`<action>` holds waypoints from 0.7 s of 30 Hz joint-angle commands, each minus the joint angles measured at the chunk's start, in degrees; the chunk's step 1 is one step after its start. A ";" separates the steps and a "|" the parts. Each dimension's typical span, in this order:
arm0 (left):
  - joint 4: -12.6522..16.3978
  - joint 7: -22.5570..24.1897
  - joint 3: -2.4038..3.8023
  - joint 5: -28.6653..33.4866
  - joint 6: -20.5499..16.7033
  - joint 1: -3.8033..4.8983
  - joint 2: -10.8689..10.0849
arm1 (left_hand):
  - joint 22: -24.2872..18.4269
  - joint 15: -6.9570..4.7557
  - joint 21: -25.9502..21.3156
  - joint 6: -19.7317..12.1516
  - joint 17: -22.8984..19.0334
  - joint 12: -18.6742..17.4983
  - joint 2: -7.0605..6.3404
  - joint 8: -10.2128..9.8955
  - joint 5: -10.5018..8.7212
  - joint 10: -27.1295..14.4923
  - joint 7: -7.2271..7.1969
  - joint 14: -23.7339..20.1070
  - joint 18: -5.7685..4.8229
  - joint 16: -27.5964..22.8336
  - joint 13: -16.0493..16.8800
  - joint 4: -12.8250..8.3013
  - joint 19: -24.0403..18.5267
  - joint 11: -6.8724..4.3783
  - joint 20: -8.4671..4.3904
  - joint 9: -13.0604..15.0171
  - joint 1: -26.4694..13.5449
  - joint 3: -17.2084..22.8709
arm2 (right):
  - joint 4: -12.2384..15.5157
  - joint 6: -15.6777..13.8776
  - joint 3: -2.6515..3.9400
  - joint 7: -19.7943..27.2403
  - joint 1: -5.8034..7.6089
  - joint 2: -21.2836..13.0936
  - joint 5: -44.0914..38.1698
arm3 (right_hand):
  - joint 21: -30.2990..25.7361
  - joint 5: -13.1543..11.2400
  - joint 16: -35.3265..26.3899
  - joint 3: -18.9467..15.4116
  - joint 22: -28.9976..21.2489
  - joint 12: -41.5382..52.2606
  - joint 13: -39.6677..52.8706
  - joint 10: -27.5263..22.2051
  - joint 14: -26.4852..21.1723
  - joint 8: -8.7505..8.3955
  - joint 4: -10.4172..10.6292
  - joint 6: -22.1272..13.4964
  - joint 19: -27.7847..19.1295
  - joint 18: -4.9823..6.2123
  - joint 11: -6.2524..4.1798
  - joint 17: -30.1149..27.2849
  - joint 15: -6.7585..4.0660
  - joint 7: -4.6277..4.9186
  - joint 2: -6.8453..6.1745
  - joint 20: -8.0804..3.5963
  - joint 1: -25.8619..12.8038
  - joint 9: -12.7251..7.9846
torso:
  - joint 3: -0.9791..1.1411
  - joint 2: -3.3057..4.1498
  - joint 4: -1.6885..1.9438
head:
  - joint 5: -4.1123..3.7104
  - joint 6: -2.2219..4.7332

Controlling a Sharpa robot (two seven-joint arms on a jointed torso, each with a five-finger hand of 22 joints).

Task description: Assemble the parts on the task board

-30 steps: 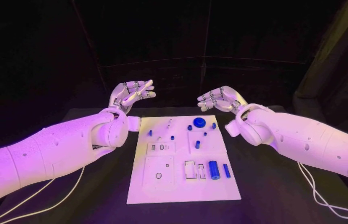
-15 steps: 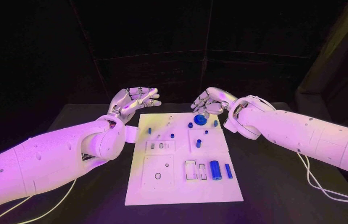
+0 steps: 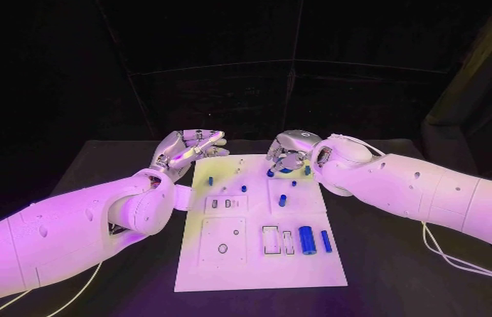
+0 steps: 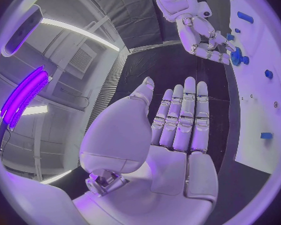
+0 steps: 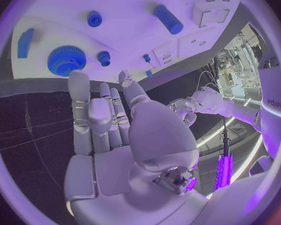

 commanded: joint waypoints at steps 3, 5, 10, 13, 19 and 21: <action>0.70 -0.18 0.05 -0.52 1.14 0.11 -0.26 | -0.07 0.07 -0.28 0.18 0.08 -0.32 0.04 -0.36 -0.21 0.26 0.09 0.31 0.78 -0.31 -0.07 -0.37 0.40 0.24 -0.11 -0.08 0.22 -0.01 | -0.07 3.67 0.06 -3.32 0.27 0.49 -5.49 | 3.77 -0.48 3.08 1.13 3.87 -0.22 -0.09 -1.29 1.84 -0.11 -0.07 -0.64 -0.55 -1.32 0.21 3.08 0.54 0.18 -0.36 0.44 -0.62 0.05 | 0.01 1.01 0.12 | -0.20 0.25; 0.83 -0.20 0.05 -0.52 1.16 0.12 -0.30 | -0.07 0.07 -0.28 0.18 0.08 -0.32 0.04 -0.36 -0.21 0.26 0.09 0.31 0.78 -0.31 -0.07 -0.37 0.40 0.24 -0.11 -0.08 0.22 -0.01 | -0.27 3.91 0.06 -3.42 0.29 0.76 -5.74 | 4.58 -0.53 3.77 1.46 4.69 -0.21 -0.09 -1.45 1.79 -0.10 -0.06 -0.67 -0.67 -1.38 0.26 3.79 0.58 0.18 -0.40 0.53 -0.65 0.05 | 0.04 1.14 0.14 | -0.21 0.26; 1.04 -0.32 0.05 -0.52 1.20 0.12 -0.41 | -0.08 0.07 -0.29 0.18 0.08 -0.33 0.04 -0.38 -0.20 0.27 0.10 0.31 0.78 -0.32 -0.07 -0.39 0.41 0.24 -0.10 -0.08 0.22 -0.01 | -0.67 4.29 0.06 -3.55 0.32 1.21 -6.05 | 5.90 -0.58 4.88 2.06 6.09 -0.16 -0.07 -1.48 1.82 -0.07 -0.07 -0.66 -0.65 -1.52 0.26 4.97 0.60 0.21 -0.32 0.66 -0.64 0.07 | 0.02 1.37 0.27 | -0.35 0.25; 1.13 -0.38 0.05 -0.51 1.20 0.13 -0.49 | -0.09 0.07 -0.30 0.17 0.10 -0.38 0.04 -0.42 -0.21 0.26 0.12 0.32 0.78 -0.36 -0.07 -0.41 0.42 0.26 -0.10 -0.08 0.20 -0.03 | -0.88 4.87 0.06 -3.65 0.32 1.45 -6.13 | 6.66 -0.65 5.46 2.37 6.96 -0.12 -0.06 -1.36 1.86 -0.06 -0.04 -0.61 -0.54 -1.62 0.25 5.61 0.58 0.21 -0.24 0.71 -0.72 0.08 | 0.00 1.44 0.30 | -0.39 0.22; 1.11 -0.51 0.05 -0.50 1.18 0.13 -0.62 | -0.14 0.09 -0.34 0.10 0.15 -0.53 0.02 -0.55 -0.21 0.23 0.18 0.35 0.79 -0.44 -0.08 -0.50 0.46 0.31 -0.09 -0.10 0.16 -0.10 | -1.35 6.09 0.05 -3.62 0.32 1.97 -6.18 | 8.31 -0.74 6.58 3.34 8.84 -0.05 -0.06 -0.92 1.89 0.00 -0.06 -0.31 -0.29 -1.84 0.24 6.73 0.58 0.40 0.03 0.83 -0.77 0.10 | 0.01 1.63 0.31 | -0.32 0.10; 1.12 -0.55 0.05 -0.50 1.20 0.14 -0.69 | -0.14 0.09 -0.34 0.10 0.15 -0.53 0.02 -0.55 -0.21 0.23 0.18 0.35 0.79 -0.44 -0.08 -0.50 0.46 0.31 -0.09 -0.10 0.16 -0.10 | -1.66 6.42 0.05 -3.59 0.32 2.19 -6.18 | 8.77 -0.86 6.86 3.81 9.27 -0.04 -0.06 -0.69 1.87 0.03 -0.07 -0.11 -0.29 -1.88 0.21 6.91 0.55 0.39 0.19 0.88 -0.77 0.12 | 0.02 1.70 0.29 | -0.31 0.04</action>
